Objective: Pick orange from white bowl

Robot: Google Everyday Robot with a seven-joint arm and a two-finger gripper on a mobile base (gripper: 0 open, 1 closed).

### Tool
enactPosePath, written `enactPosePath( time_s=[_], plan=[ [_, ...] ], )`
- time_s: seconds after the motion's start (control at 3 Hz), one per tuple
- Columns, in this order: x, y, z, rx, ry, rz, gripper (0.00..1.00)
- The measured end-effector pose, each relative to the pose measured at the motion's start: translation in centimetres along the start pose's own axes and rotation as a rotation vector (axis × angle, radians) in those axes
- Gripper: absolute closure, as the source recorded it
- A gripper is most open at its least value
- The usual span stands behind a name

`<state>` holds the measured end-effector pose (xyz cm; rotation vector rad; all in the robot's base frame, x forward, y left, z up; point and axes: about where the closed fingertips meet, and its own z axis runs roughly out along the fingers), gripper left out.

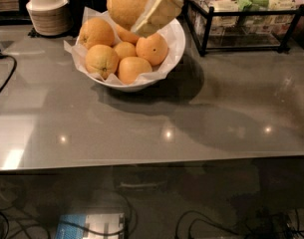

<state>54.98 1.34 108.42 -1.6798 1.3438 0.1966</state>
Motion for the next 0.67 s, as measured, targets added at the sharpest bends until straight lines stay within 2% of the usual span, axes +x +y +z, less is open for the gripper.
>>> enactPosePath(
  time_s=[0.33, 0.67],
  plan=[
    [4.25, 3.49, 0.51, -0.009, 0.009, 0.058, 1.0],
    [4.24, 3.5, 0.51, -0.009, 0.009, 0.057, 1.0]
  ],
)
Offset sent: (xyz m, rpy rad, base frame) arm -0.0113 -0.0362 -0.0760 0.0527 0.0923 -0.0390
